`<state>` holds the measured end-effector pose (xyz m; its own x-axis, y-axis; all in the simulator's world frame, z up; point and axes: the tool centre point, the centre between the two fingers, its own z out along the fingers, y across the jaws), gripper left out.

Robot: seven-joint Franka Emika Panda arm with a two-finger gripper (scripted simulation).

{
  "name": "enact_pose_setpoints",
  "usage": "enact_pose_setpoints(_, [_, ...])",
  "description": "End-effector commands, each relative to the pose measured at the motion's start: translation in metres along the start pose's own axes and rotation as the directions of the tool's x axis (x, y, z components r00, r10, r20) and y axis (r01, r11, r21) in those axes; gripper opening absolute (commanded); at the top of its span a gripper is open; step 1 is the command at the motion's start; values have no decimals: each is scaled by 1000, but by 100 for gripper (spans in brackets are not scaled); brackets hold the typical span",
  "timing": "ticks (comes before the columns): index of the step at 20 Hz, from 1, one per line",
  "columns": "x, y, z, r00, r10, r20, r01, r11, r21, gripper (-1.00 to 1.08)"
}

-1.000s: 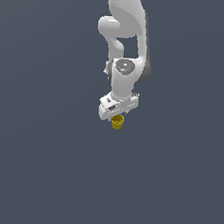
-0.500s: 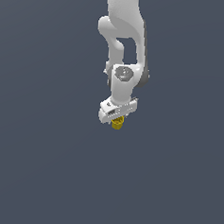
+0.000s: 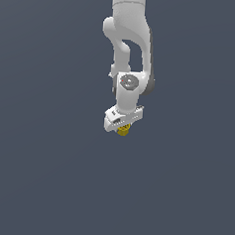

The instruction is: Pick up the object and move it to a goal position.

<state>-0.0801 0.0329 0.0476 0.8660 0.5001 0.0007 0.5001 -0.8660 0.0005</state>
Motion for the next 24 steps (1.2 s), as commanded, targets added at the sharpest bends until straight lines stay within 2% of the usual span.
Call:
enact_pose_setpoints(1, [0, 0, 1, 1000, -1, 1, 1, 1000, 1, -100])
enact_pose_setpoints(9, [0, 0, 0, 1000, 0, -1, 0, 1000, -1, -100])
enact_pose_setpoints(13, [4, 6, -3, 1000, -5, -20, 4, 1000, -9, -100])
enact_pose_setpoints(18, [17, 23, -14, 997, -19, -81, 16, 999, -34, -100])
enact_pose_setpoints(24, [41, 56, -39, 978, -52, -201, 35, 996, -88, -100])
